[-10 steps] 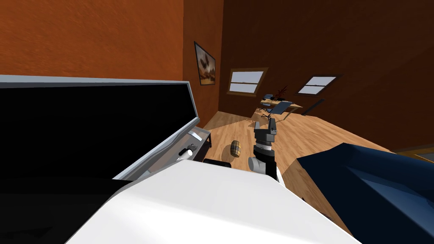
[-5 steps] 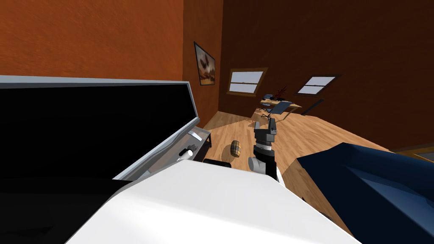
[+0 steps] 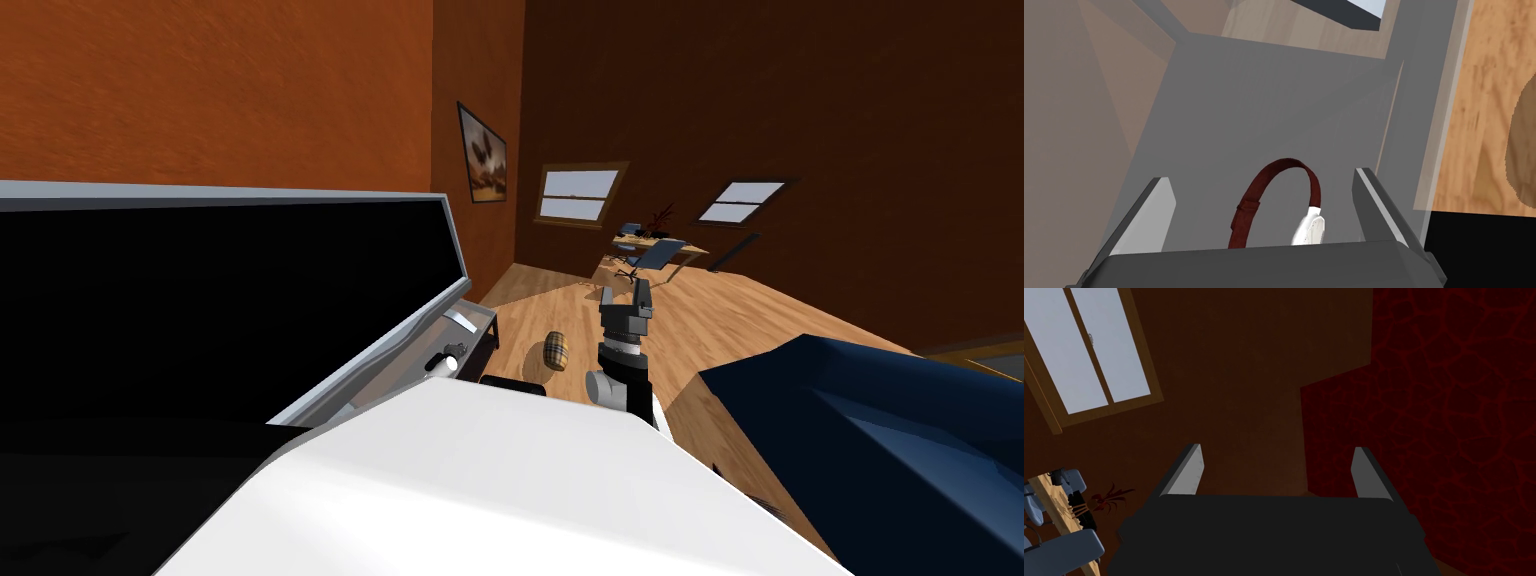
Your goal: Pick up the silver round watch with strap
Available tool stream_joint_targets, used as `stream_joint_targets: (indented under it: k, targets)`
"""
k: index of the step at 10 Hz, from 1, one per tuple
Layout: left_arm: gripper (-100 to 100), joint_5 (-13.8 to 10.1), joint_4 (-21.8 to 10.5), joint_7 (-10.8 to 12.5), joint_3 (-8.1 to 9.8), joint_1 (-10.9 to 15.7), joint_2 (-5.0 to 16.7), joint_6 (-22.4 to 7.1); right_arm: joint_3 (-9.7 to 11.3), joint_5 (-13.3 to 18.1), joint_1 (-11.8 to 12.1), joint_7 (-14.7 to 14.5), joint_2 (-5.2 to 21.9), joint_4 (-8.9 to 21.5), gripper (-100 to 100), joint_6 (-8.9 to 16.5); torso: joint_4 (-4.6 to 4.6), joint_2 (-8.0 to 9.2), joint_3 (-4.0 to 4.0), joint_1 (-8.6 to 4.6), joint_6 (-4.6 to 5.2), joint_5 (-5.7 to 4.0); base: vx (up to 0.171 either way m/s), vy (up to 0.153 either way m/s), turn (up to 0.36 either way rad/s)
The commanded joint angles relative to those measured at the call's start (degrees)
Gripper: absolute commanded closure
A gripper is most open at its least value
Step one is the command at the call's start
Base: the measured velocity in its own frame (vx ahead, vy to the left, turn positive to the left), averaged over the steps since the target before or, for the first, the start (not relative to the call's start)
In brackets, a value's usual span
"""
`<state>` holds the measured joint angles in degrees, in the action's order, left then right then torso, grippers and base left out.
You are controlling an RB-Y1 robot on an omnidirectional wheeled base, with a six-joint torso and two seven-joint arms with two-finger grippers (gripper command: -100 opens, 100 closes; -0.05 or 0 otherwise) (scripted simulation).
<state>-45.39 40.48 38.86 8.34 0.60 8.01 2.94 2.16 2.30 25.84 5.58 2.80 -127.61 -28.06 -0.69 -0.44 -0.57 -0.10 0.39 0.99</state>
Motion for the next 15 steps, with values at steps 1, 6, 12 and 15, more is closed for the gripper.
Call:
stream_joint_targets:
  k: [1,6,12,15]
  targets:
    - [-100,0.0,0.0,0.0,-0.07,0.0,0.0,0.0,0.0,0.0,0.0,0.0,0.0,0.0,0,0.0,0.00,0.00,0.00,0.00,0.00,0.00,0.000,0.000,0.000]
    - [-100,0.0,0.0,0.0,-0.07,0.0,0.0,0.0,0.0,0.0,0.0,0.0,0.0,0.0,0,0.0,0.00,-0.01,-0.01,0.04,0.00,0.01,-0.002,0.002,-0.005]
    - [-100,-1.4,-1.5,2.1,1.10,-0.7,0.9,3.4,0.0,0.0,0.0,0.0,0.0,0.0,0,0.0,-0.01,-0.07,-0.04,0.23,0.00,0.02,-0.011,0.023,-0.169]
    - [100,-1.4,-1.5,2.1,1.10,-0.7,1.0,3.6,0.0,0.0,0.0,0.0,0.0,0.0,0,0.0,-0.03,-0.07,-0.05,0.16,-0.08,0.02,0.000,0.000,0.000]
